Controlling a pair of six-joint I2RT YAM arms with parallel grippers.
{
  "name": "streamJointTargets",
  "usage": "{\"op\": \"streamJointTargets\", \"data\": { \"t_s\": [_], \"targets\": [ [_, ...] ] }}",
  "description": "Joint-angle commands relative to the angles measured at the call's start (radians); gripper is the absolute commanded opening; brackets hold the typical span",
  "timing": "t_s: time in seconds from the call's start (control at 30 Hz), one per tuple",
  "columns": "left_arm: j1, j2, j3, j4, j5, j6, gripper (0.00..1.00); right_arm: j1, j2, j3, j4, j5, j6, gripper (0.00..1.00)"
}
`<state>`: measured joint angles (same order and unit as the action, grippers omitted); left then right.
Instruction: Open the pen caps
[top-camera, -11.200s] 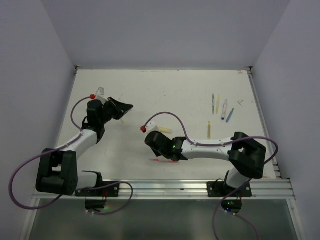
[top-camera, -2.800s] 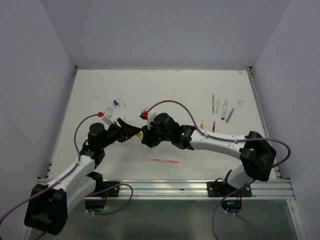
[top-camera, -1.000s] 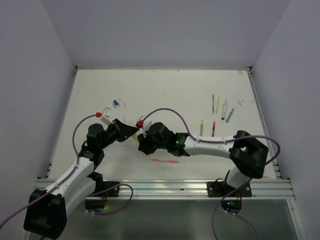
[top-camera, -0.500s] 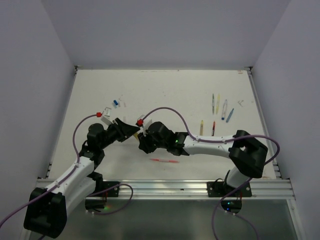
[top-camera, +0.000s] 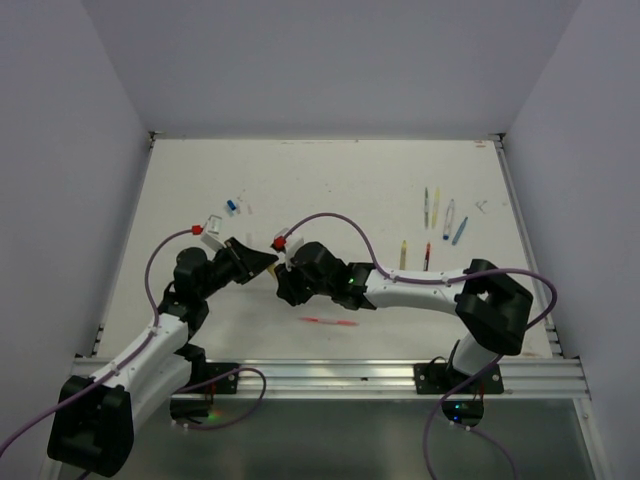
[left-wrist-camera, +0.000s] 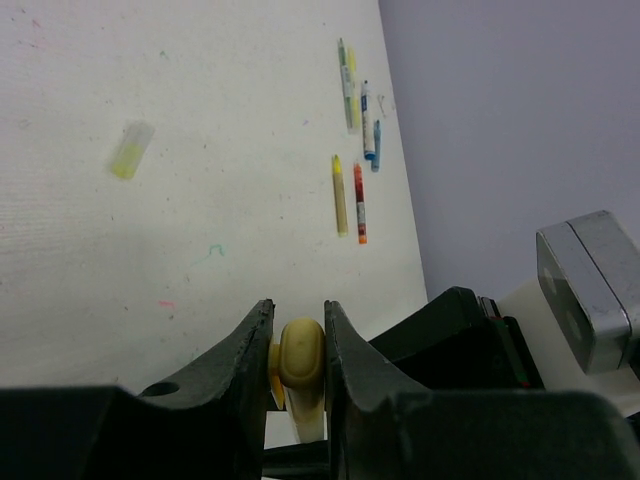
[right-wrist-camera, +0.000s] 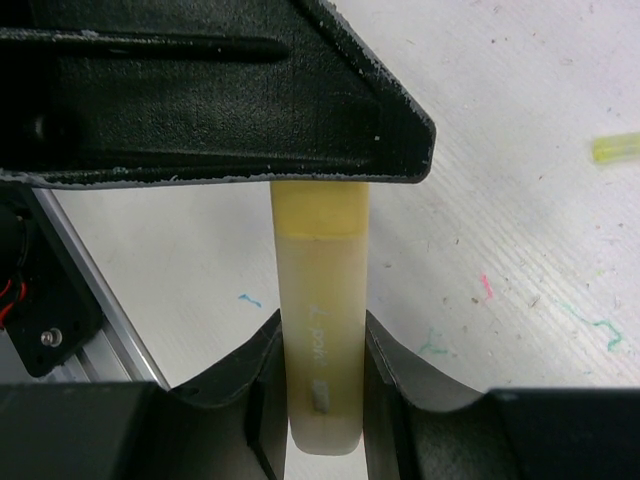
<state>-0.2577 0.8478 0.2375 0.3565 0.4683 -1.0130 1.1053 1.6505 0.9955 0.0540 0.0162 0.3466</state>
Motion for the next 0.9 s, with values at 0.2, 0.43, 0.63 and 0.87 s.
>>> {"op": "streamJointTargets", "data": {
  "t_s": [0.2, 0.43, 0.63, 0.87],
  "targets": [
    [-0.005, -0.007, -0.004, 0.041, 0.023, 0.010, 0.00, 0.002, 0.026, 0.075, -0.006, 0.019, 0.034, 0.00],
    [0.031, 0.078, 0.111, -0.027, -0.088, 0.039, 0.00, 0.042, -0.004, -0.024, -0.031, 0.131, 0.029, 0.00],
    [0.199, 0.218, 0.203, 0.082, 0.045, 0.054, 0.00, 0.053, -0.093, -0.148, -0.051, 0.143, 0.095, 0.00],
    [0.255, 0.266, 0.276, 0.096, 0.087, 0.070, 0.00, 0.056, -0.196, -0.235, -0.097, 0.148, 0.107, 0.00]
  ]
}}
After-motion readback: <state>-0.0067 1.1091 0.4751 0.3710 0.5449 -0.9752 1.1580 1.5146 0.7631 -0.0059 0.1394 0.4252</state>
